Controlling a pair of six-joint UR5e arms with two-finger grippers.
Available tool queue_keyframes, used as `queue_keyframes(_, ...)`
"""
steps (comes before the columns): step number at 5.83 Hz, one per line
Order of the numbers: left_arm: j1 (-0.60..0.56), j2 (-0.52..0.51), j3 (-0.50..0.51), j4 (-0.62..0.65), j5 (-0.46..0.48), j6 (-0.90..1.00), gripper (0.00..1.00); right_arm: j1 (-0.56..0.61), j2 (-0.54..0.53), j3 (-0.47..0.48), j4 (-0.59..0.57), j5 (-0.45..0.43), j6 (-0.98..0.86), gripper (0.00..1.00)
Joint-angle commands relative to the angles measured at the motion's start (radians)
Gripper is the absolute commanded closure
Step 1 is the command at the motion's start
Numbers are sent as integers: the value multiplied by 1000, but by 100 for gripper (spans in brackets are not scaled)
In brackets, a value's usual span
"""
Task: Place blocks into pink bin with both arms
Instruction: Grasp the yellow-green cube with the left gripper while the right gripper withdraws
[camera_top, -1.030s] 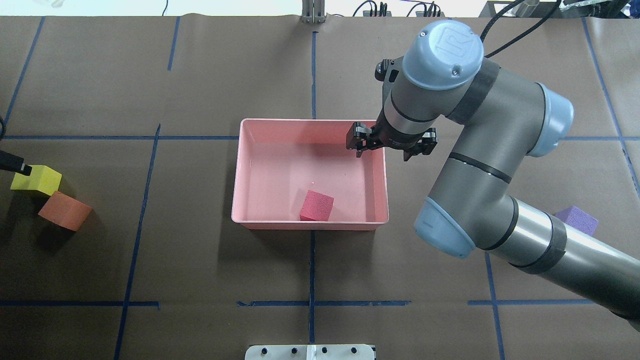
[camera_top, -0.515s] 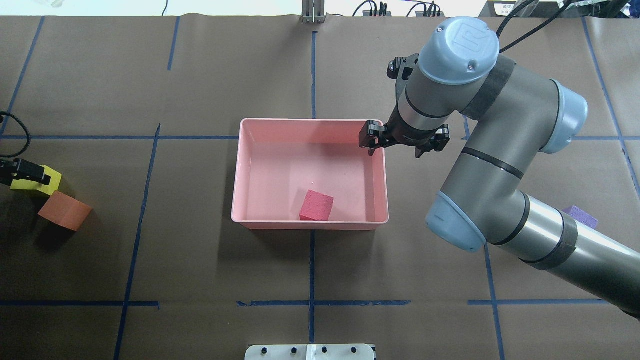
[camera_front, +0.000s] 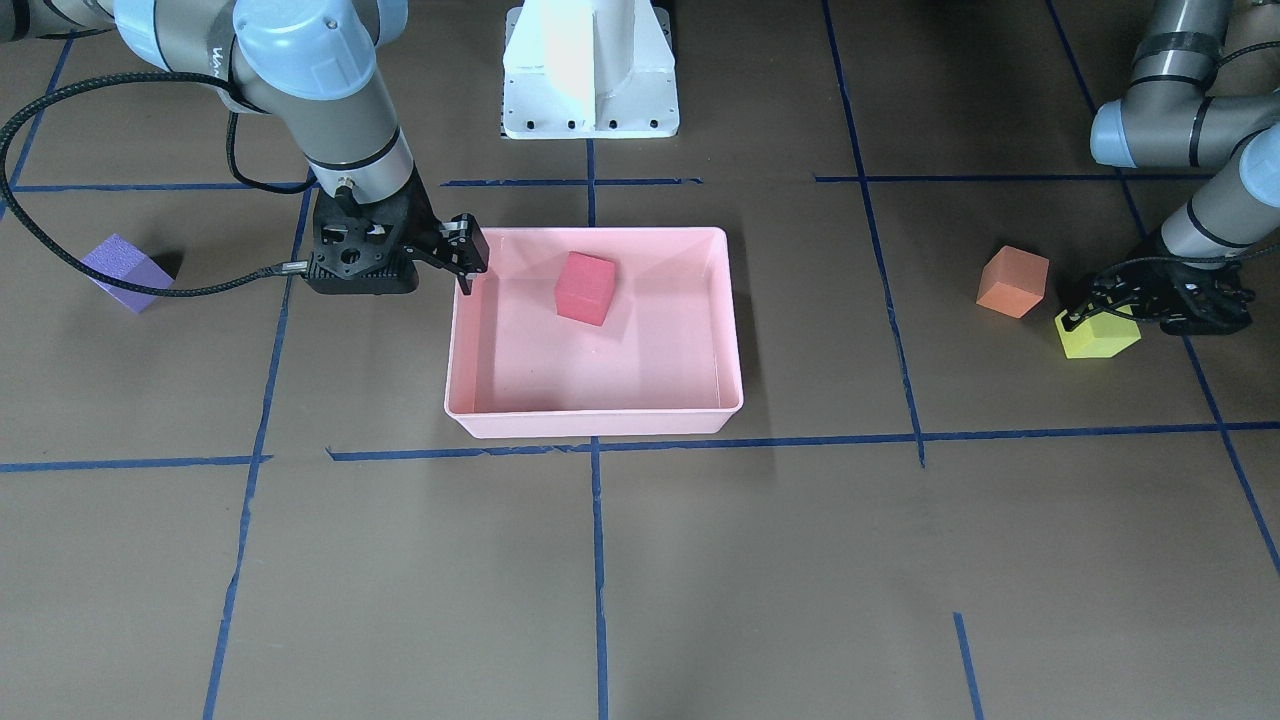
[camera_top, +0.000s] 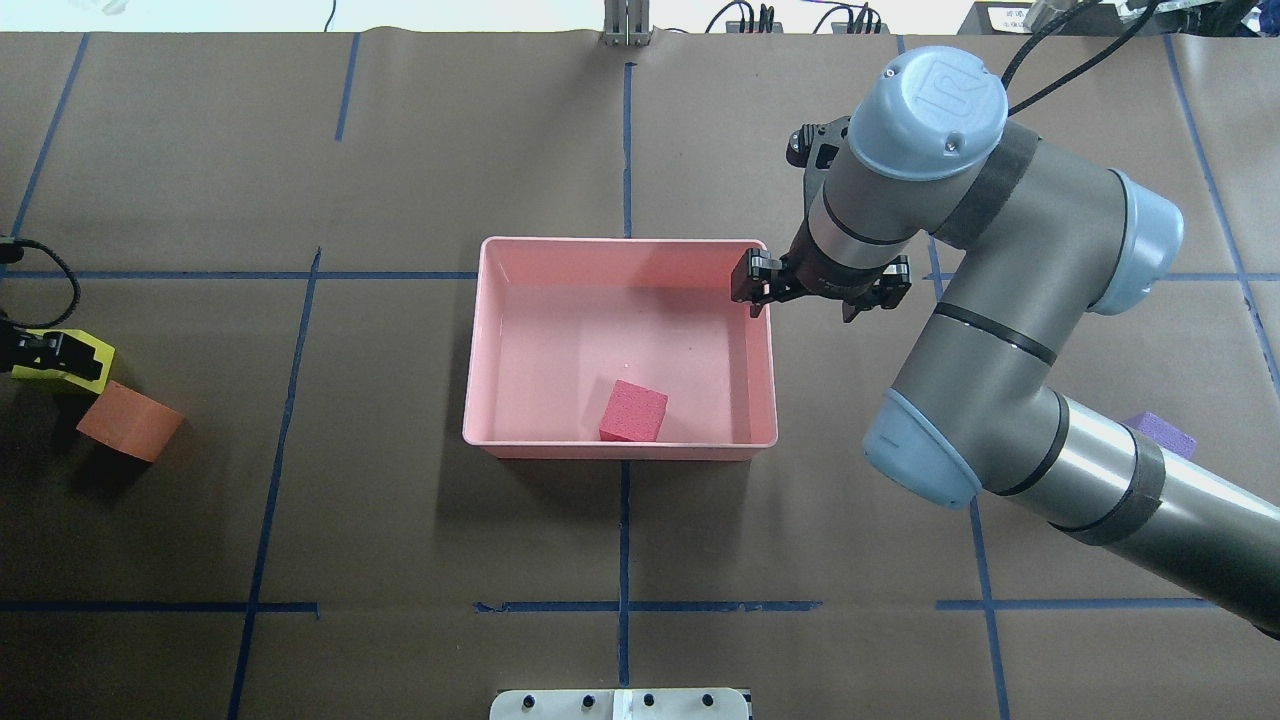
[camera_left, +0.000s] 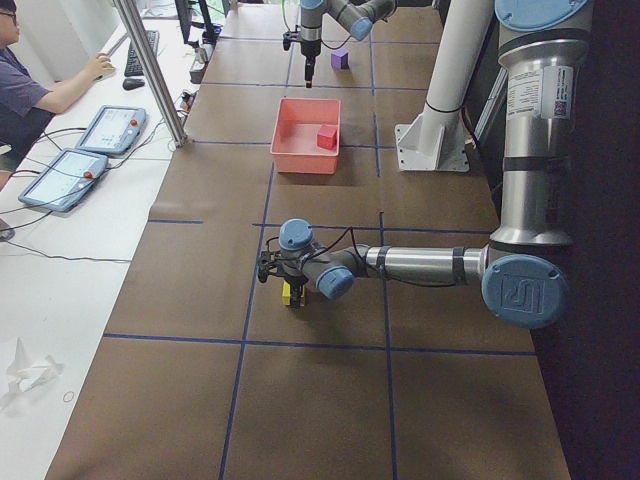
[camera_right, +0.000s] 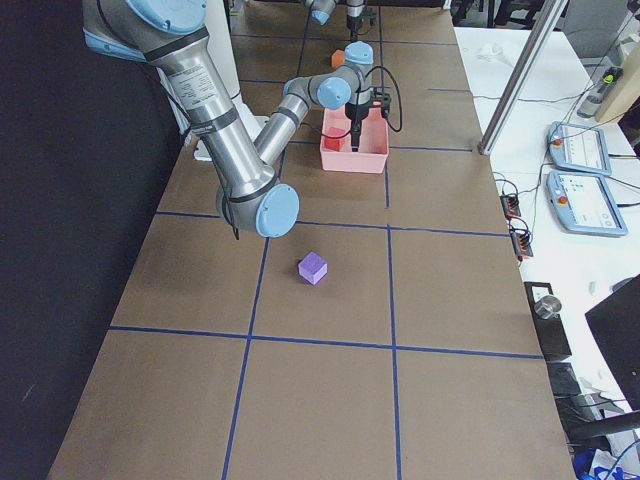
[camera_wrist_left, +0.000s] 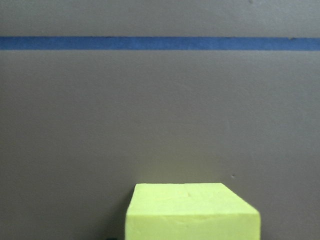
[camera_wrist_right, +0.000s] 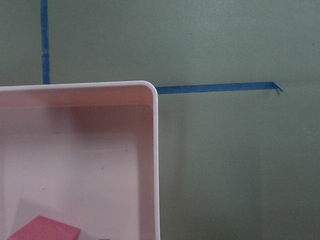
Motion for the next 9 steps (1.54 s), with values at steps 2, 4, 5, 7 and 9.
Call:
queue_keyframes(2, -3, -45, -71, 1, 8, -1, 62, 4, 2, 6, 2, 5, -23, 0)
queue_keyframes(4, -9, -123, -148, 6, 8, -43, 64, 34, -54, 58, 3, 8, -121, 0)
queue_keyframes(5, -8, -198, -163, 29, 8, -136, 64, 63, -123, 107, 5, 14, -212, 0)
queue_keyframes(7, 64, -351, -264, 247, 11, -242, 64, 155, -288, 193, 12, 71, -407, 0)
queue_keyframes(9, 258, -574, -361, 605, 173, -348, 64, 281, -410, 221, 22, 151, -648, 0)
